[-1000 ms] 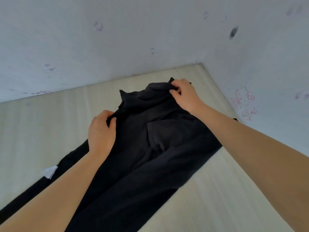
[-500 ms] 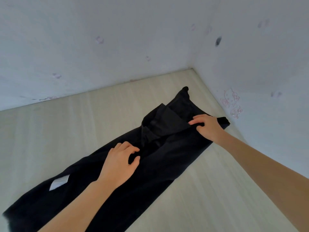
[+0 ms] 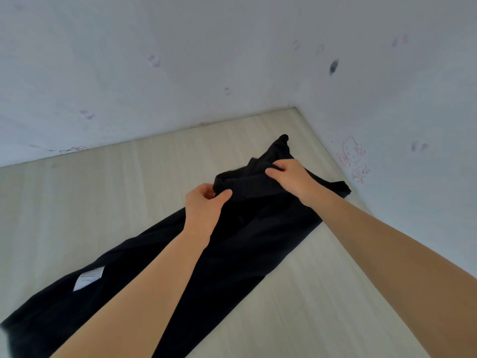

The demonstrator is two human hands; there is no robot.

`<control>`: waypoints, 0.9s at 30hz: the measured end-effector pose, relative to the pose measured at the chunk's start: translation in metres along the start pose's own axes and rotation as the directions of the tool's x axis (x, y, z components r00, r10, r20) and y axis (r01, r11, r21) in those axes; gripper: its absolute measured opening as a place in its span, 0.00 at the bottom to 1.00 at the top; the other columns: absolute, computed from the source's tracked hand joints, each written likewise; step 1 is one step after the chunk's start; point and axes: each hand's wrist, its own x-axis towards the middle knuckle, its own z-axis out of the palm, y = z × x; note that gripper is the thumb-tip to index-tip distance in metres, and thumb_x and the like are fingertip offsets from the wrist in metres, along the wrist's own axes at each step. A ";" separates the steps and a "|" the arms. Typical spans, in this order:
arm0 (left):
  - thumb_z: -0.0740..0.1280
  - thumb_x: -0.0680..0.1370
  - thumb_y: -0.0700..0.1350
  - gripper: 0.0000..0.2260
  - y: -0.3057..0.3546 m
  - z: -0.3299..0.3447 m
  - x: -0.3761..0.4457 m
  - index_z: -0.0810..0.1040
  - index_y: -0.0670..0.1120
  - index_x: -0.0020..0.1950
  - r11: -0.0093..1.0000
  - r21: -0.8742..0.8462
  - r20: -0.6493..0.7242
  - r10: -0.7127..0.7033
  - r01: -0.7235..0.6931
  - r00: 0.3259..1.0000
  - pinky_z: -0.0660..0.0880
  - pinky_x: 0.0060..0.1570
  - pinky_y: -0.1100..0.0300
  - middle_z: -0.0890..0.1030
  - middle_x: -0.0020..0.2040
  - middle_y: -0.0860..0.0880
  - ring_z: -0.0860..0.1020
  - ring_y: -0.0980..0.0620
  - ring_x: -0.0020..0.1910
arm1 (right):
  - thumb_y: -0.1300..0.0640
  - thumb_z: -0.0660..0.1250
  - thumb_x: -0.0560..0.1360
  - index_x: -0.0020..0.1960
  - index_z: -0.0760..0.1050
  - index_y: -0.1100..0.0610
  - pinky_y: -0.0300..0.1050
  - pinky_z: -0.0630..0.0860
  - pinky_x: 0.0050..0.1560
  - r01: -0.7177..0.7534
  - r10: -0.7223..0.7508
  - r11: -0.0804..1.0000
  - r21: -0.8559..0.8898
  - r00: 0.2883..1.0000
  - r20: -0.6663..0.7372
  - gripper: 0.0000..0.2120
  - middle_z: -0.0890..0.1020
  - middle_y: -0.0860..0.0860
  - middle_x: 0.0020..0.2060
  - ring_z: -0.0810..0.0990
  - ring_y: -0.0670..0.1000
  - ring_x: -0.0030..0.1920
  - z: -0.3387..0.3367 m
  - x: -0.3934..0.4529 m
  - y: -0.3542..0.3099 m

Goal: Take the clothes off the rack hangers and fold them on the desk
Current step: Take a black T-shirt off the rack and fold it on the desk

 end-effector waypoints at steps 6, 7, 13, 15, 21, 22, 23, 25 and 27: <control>0.71 0.73 0.36 0.11 0.020 -0.004 0.001 0.71 0.47 0.38 0.954 0.067 -0.047 0.296 -0.292 0.954 0.71 0.37 0.65 0.75 0.35 0.51 0.72 0.56 0.34 | 0.58 0.64 0.79 0.51 0.81 0.57 0.50 0.76 0.59 0.138 -0.119 0.974 0.181 0.986 -0.115 0.07 0.84 0.54 0.48 0.82 0.52 0.51 -0.024 -0.008 -0.019; 0.71 0.73 0.35 0.13 0.027 -0.006 0.010 0.71 0.49 0.37 0.954 0.065 -0.090 0.296 -0.291 0.951 0.72 0.39 0.64 0.75 0.35 0.52 0.72 0.56 0.35 | 0.61 0.64 0.79 0.49 0.82 0.56 0.48 0.77 0.58 0.162 -0.138 0.972 0.169 0.979 -0.147 0.08 0.84 0.52 0.46 0.82 0.49 0.49 -0.025 -0.005 -0.028; 0.70 0.73 0.37 0.07 0.061 -0.025 0.020 0.74 0.47 0.41 0.898 0.147 -0.158 0.436 -0.415 0.886 0.72 0.40 0.68 0.79 0.40 0.53 0.75 0.55 0.38 | 0.70 0.60 0.76 0.46 0.84 0.53 0.35 0.78 0.45 0.288 -0.232 0.899 0.330 0.952 -0.200 0.17 0.85 0.42 0.38 0.83 0.41 0.40 -0.034 -0.004 -0.086; 0.70 0.71 0.36 0.08 0.051 -0.027 0.005 0.74 0.48 0.40 0.866 0.206 -0.097 0.482 -0.456 0.871 0.71 0.40 0.70 0.79 0.41 0.52 0.74 0.57 0.37 | 0.71 0.59 0.74 0.44 0.83 0.56 0.36 0.78 0.44 0.292 -0.238 0.879 0.377 0.954 -0.185 0.17 0.85 0.48 0.40 0.83 0.44 0.41 -0.036 -0.012 -0.083; 0.74 0.69 0.41 0.09 -0.023 -0.016 -0.029 0.75 0.51 0.42 0.544 0.514 0.405 0.527 -0.663 0.747 0.68 0.52 0.59 0.74 0.43 0.59 0.71 0.56 0.46 | 0.65 0.62 0.75 0.46 0.84 0.58 0.45 0.72 0.62 0.081 -0.085 0.969 0.235 0.996 0.006 0.12 0.85 0.53 0.46 0.82 0.44 0.50 -0.043 -0.037 -0.002; 0.74 0.71 0.45 0.08 -0.036 -0.014 -0.030 0.76 0.51 0.44 0.477 0.547 0.486 0.489 -0.688 0.725 0.66 0.54 0.59 0.73 0.46 0.59 0.71 0.56 0.48 | 0.66 0.62 0.75 0.46 0.84 0.59 0.41 0.72 0.59 0.045 -0.053 0.985 0.169 0.998 0.045 0.12 0.85 0.52 0.46 0.82 0.40 0.46 -0.042 -0.042 0.008; 0.73 0.73 0.48 0.07 -0.049 -0.011 -0.033 0.77 0.51 0.47 0.450 0.565 0.537 0.436 -0.691 0.722 0.64 0.57 0.59 0.72 0.48 0.60 0.71 0.56 0.50 | 0.67 0.62 0.75 0.46 0.84 0.59 0.38 0.73 0.57 0.016 -0.024 0.995 0.100 0.997 0.078 0.12 0.85 0.52 0.46 0.82 0.39 0.45 -0.041 -0.048 0.018; 0.70 0.76 0.50 0.05 -0.065 -0.008 -0.034 0.77 0.51 0.49 0.449 0.574 0.558 0.396 -0.684 0.729 0.62 0.62 0.59 0.71 0.51 0.60 0.70 0.58 0.53 | 0.69 0.63 0.73 0.46 0.84 0.59 0.38 0.75 0.56 -0.006 0.008 1.000 -0.017 0.990 0.138 0.13 0.85 0.51 0.46 0.82 0.44 0.48 -0.037 -0.053 0.035; 0.69 0.76 0.50 0.04 -0.069 -0.004 -0.033 0.76 0.52 0.48 0.474 0.573 0.525 0.415 -0.669 0.743 0.62 0.61 0.60 0.71 0.50 0.61 0.70 0.58 0.51 | 0.67 0.65 0.73 0.46 0.84 0.58 0.37 0.74 0.54 -0.018 0.034 0.997 -0.079 0.977 0.209 0.10 0.85 0.49 0.46 0.82 0.46 0.50 -0.035 -0.053 0.047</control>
